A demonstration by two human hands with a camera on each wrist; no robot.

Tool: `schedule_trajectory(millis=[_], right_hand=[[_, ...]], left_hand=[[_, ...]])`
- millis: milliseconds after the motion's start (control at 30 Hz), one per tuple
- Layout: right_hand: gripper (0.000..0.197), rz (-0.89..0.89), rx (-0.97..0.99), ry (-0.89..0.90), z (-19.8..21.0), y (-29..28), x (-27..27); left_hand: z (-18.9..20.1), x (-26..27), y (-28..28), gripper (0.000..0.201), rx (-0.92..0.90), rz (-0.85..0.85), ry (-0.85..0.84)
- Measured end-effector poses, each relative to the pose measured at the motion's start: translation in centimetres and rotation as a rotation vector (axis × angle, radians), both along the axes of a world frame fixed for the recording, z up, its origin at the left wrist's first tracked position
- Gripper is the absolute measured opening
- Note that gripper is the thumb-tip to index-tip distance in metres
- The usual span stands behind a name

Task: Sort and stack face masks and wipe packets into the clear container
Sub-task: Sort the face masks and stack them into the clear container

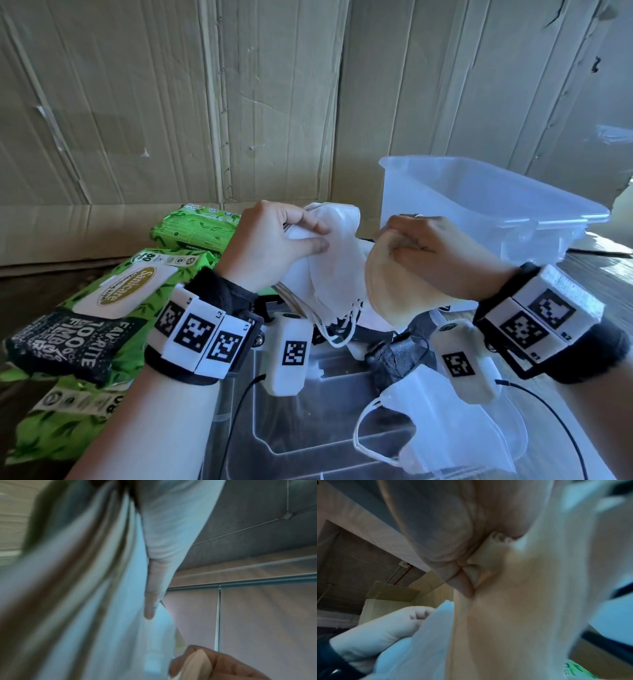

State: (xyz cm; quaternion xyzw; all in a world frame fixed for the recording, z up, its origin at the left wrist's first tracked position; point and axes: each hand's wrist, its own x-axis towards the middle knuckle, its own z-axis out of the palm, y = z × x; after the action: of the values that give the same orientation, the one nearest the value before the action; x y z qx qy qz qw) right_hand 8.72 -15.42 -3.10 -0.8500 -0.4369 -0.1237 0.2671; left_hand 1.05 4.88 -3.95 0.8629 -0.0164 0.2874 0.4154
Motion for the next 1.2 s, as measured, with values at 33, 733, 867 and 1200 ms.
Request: schedule_trajectory(millis=[33,733,867,1200], right_hand=[[0.023,-0.018,0.008,0.01,0.1,-0.3,0.1],[0.029,-0.076,0.064,0.074,0.2,-0.1,0.1],[0.025,0.19,0.224,0.239,1.6,0.2,-1.2],[0.025,0.214,0.258,0.339,0.6,2.0,-1.1]], left_hand=[[-0.1,0.1,0.2,0.021,0.022,0.004,0.014],[-0.1,0.1,0.8,0.031,0.195,-0.067,0.105],[-0.3,0.2,0.7,0.04,0.178,-0.05,0.105],[0.3,-0.5,-0.3,0.026,-0.058,-0.34,0.099]])
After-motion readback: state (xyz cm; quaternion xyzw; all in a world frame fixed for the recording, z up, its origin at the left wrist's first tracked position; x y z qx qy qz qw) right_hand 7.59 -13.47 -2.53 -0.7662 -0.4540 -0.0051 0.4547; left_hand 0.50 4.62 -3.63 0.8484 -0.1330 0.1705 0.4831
